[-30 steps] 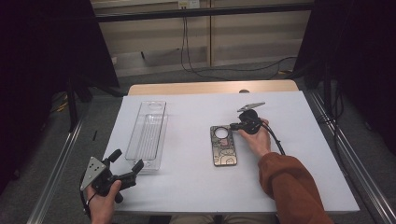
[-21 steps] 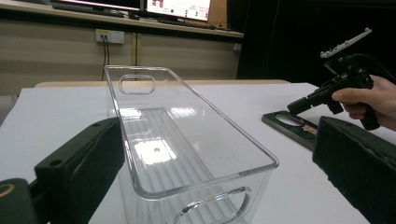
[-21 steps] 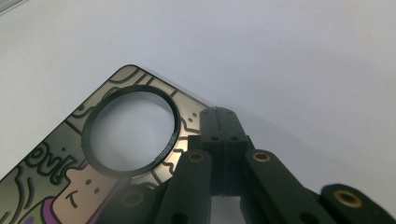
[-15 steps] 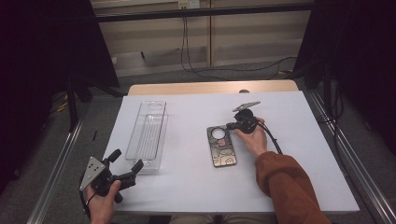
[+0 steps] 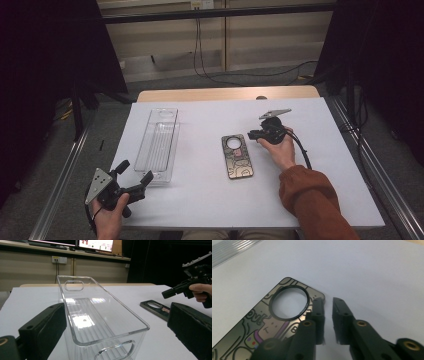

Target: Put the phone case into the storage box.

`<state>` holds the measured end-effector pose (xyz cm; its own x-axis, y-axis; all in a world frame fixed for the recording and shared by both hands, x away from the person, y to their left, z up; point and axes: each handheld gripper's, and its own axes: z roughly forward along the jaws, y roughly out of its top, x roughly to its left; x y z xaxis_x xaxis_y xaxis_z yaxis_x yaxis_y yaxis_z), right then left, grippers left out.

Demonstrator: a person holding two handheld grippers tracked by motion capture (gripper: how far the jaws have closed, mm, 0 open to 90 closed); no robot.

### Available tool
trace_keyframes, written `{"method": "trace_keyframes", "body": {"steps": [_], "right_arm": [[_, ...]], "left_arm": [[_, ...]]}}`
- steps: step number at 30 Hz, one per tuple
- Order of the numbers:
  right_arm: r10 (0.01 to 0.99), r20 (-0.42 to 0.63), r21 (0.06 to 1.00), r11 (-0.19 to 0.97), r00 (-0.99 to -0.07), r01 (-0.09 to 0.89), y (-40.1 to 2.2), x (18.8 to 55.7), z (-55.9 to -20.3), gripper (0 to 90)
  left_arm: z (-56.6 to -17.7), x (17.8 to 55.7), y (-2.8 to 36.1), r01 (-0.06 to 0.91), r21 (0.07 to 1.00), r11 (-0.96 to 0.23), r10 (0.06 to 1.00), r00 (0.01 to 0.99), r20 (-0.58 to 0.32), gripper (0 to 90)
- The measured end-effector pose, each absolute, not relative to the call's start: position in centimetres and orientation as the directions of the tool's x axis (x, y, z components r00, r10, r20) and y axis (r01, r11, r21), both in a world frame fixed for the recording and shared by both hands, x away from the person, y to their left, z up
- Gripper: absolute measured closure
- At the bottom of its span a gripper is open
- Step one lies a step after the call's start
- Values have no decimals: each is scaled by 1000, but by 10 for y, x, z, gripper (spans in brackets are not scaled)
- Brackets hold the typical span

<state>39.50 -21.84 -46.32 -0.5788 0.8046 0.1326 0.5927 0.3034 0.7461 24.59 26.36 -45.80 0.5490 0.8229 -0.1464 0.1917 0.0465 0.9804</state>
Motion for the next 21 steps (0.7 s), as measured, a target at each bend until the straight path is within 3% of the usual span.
{"method": "trace_keyframes", "body": {"steps": [2, 5, 8, 15, 21], "right_arm": [[804, 131, 747, 304, -580, 591, -220, 392, -462, 763], [806, 131, 743, 306, -578, 595, -222, 388, -460, 639], [800, 131, 740, 314, -586, 595, -222, 383, -461, 465], [791, 155, 731, 311, -592, 607, -223, 376, -459, 160], [781, 171, 718, 318, -600, 619, -219, 372, -456, 27]], "left_arm": [[-458, 246, 264, 192, 980, 46, 823, 549, -146, 24], [-458, 246, 263, 194, 980, 52, 822, 549, -152, 24], [-458, 246, 262, 192, 980, 46, 820, 553, -147, 24], [-458, 246, 263, 193, 980, 48, 822, 550, -149, 24], [-458, 246, 263, 195, 980, 49, 822, 549, -150, 24]]}}
